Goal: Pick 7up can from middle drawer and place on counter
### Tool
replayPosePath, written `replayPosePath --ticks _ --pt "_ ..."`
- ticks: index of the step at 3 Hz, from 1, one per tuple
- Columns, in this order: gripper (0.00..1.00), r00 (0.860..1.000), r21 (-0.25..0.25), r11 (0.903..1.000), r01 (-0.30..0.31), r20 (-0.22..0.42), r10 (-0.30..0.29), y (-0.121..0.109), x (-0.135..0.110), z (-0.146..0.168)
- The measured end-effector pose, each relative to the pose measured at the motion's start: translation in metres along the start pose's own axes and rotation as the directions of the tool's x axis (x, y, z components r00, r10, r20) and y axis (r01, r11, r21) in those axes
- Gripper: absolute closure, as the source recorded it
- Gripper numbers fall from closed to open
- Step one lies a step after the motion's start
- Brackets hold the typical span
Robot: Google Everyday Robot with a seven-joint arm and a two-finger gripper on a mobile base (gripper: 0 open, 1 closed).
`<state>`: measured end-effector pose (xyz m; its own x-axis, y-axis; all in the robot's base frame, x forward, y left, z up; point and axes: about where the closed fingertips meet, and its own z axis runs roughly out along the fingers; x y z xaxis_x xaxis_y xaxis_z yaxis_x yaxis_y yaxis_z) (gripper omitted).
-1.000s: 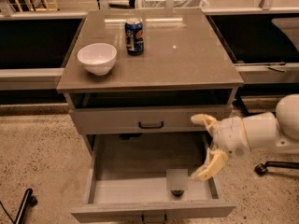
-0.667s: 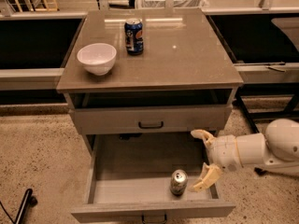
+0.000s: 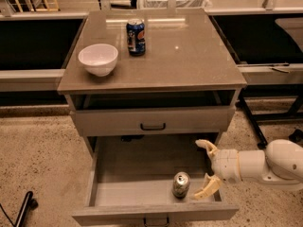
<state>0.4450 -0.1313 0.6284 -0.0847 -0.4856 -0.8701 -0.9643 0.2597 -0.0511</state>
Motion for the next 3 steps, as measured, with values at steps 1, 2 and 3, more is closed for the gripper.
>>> replayPosePath --ticks 1,2,3 --pt "0.00 0.999 -0.017 0.9998 0.012 -0.032 -0.012 -0.008 0.016 0.012" --pt "0.00 0.991 -0.047 0.9925 0.112 -0.074 -0.116 -0.026 0.058 0.042" --pt "0.00 0.981 -0.095 0.9785 0.183 -0.052 -0.189 -0.033 0.093 0.066"
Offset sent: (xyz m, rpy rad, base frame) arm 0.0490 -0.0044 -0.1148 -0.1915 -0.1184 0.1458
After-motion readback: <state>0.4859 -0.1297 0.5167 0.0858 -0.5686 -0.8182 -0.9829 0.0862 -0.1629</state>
